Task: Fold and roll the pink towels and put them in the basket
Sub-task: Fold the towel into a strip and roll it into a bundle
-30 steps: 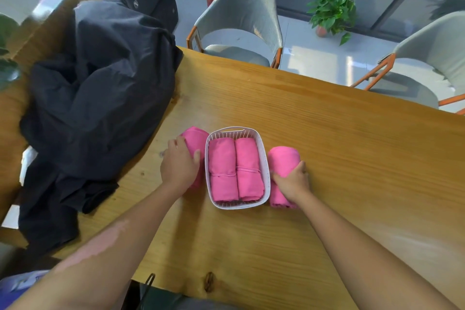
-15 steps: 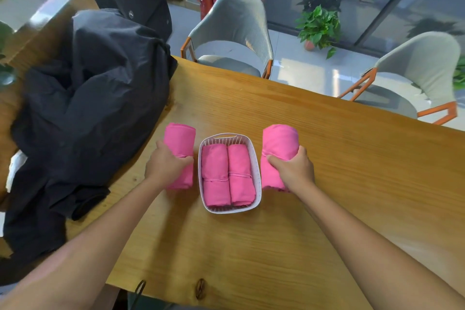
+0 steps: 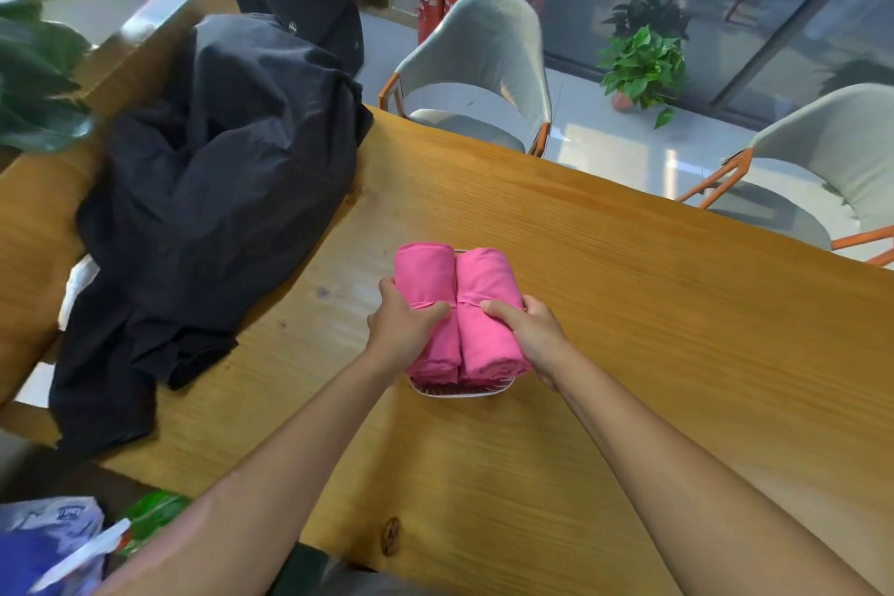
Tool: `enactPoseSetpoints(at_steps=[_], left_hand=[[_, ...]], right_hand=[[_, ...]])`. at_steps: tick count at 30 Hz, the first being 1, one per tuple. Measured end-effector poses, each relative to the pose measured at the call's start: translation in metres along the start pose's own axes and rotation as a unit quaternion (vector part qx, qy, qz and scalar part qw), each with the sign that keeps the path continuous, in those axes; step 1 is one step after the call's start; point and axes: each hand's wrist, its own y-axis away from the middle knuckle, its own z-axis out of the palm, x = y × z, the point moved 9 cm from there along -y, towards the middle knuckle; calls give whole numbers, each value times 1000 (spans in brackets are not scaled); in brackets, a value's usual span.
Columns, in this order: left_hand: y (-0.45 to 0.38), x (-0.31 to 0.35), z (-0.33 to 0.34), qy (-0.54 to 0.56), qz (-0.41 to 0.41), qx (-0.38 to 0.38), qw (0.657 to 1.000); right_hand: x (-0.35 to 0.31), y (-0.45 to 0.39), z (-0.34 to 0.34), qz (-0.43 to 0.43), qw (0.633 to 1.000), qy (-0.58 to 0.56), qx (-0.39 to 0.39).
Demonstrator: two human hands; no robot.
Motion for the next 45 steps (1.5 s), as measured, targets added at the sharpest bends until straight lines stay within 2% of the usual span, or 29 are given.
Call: enactPoseSetpoints(at_steps=[2,6,8,11,14,17,22,27,30,36,40,45], left_hand=[[0,3,-1,-66,24,23,997],[-2,16,-8,-173,80,65,979],[-1,23,-9,-192,104,65,974],[3,32,-5,-244,129,80,958],[6,38,-4,-289,138,116,940],[6,38,-9,-288,137,127,939],[4,39,-13,-276,125,136,943],[2,41,-12,-283,125,134,941],[0,40,-14,-273,113,132,946],[9,48,-2,-291,153,131,935],[10,49,9,-277,160,112,941],[13,26,-4,-197,149,106,963]], right_hand=[[-1,0,0,-8,999,33,10],[-1,1,6,-32,995,93,-26],[-6,5,4,-69,986,152,-6],[-19,16,3,-112,965,227,66],[-30,18,10,-78,939,321,102],[-35,18,18,-30,928,356,103],[-43,14,26,-27,926,363,101],[-51,14,19,-81,913,386,110],[-48,15,16,-83,926,349,120],[-33,16,22,-82,945,294,113],[-26,10,15,-90,957,264,80],[-22,6,6,-122,968,221,-4]])
